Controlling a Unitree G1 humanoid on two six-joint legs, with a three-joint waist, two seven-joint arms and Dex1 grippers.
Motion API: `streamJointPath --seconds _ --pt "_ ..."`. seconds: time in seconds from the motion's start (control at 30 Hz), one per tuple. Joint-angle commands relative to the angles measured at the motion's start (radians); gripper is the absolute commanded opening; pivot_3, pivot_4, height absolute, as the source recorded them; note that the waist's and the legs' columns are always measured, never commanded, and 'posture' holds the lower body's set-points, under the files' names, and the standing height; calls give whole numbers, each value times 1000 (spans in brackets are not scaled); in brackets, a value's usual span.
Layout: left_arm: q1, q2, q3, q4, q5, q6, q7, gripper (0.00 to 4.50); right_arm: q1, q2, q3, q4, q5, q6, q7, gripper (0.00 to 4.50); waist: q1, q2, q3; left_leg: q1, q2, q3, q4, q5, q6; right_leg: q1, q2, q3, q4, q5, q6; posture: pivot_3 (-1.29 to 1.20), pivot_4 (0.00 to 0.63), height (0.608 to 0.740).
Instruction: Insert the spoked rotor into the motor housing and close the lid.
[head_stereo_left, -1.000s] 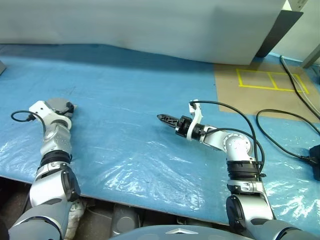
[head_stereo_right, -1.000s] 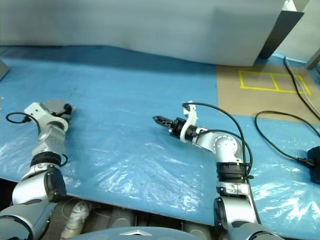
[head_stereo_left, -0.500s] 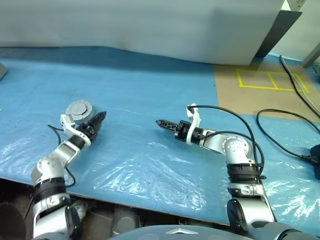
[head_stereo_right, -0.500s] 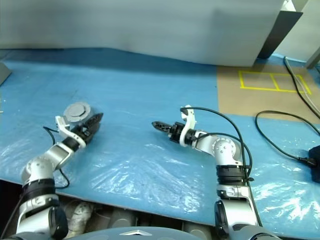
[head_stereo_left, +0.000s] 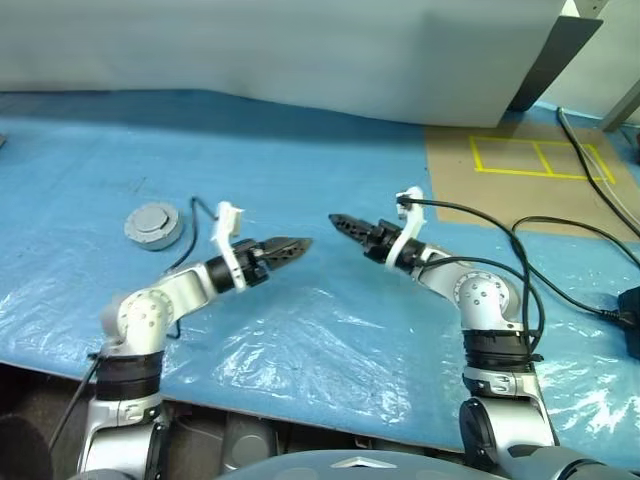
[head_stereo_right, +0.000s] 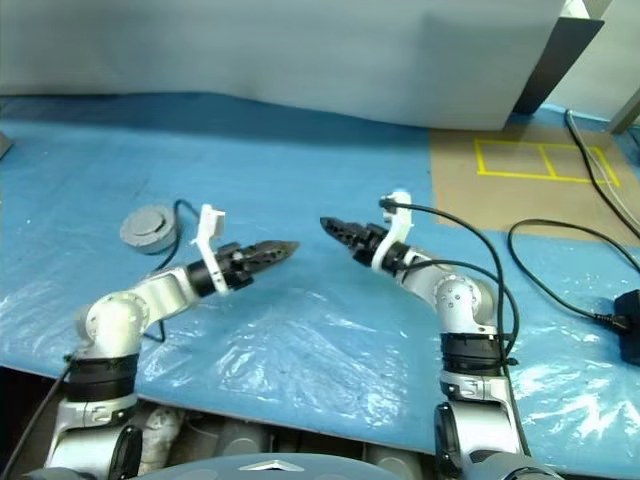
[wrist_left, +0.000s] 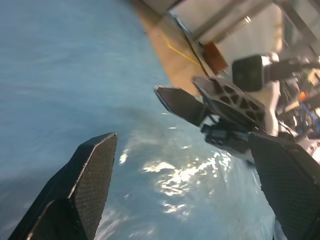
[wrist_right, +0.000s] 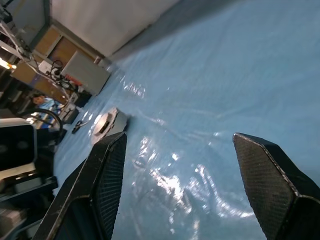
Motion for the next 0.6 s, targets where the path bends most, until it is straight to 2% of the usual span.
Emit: streamJointPath --seconds 0.03,0.13,0.3,0.43,0.6 --pt "-65 -19 -68 -2 18 -32 -51 4351 29 -26 2 -97 -15 -49 29 3537 -3 0 0 0 0 0 0 0 0 0 0 0 0 0 0 0 150 740" --pt "-109 -16 -105 82 73 -73 -92 4351 66 -79 69 -165 -108 -103 31 3537 -8 0 0 0 2 0 0 0 0 -2 4 1 1 0 0 0 150 740" --pt "-174 -6 -157 267 260 -264 -121 4351 161 -139 119 -281 -226 -147 -17 3537 -15 0 0 0 7 -1 0 0 0 -1 10 3 0 0 0 0 150 740" --pt "-220 -26 -137 376 337 -388 -124 4351 206 -120 89 -303 -254 -153 -83 3537 -15 0 0 0 8 -1 1 0 0 -1 10 3 0 0 0 0 150 740" --pt "-238 -48 -148 406 379 -427 -142 4351 149 -85 83 -199 -334 -193 -163 3537 -21 0 0 1 8 -1 2 0 0 -1 10 4 1 1 0 0 150 740"
